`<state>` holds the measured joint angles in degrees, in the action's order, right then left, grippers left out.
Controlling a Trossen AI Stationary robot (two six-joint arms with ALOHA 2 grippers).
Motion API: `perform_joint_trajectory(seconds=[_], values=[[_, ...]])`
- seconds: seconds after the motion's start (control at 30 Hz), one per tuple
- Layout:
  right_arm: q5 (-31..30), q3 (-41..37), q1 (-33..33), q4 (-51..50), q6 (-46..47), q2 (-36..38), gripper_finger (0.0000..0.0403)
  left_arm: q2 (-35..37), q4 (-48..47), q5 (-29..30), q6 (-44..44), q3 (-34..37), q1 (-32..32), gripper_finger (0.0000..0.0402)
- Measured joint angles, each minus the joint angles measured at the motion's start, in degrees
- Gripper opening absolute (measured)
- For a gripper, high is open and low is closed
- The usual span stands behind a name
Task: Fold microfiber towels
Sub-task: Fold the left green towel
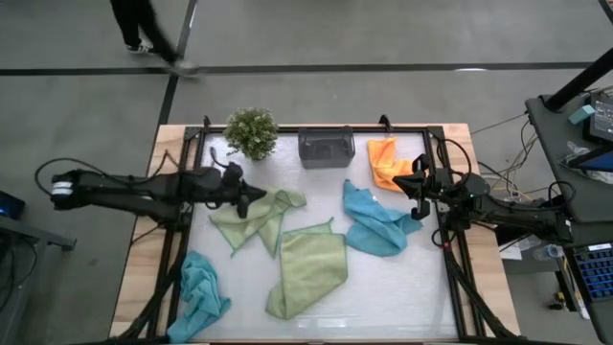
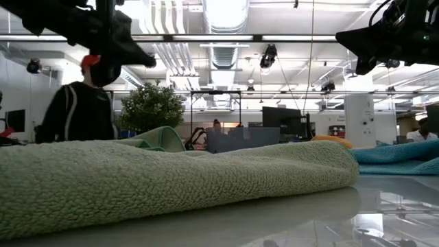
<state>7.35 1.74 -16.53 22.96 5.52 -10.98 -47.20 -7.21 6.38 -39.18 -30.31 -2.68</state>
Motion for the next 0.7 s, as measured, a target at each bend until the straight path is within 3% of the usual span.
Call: perform_joint_trajectory(seconds=[0.33, 0.43, 0.7], values=[[0.0, 0.0, 0.0, -0.12, 0.02, -0.07, 0.0009, -9.93, -23.4, -0.55, -8.4, -10.39, 8.48, 0.0], [0.01, 0.0, 0.0, -0.11, 0.43, -0.07, 0.0009, -12.31, -26.08, -1.79, -8.68, -11.12, 10.94, 0.0], [-0.02, 0.0, 0.0, -0.02, 1.35, -0.07, 0.0009, -19.05, -26.91, -12.7, -10.0, -11.0, 16.64, 0.0012]])
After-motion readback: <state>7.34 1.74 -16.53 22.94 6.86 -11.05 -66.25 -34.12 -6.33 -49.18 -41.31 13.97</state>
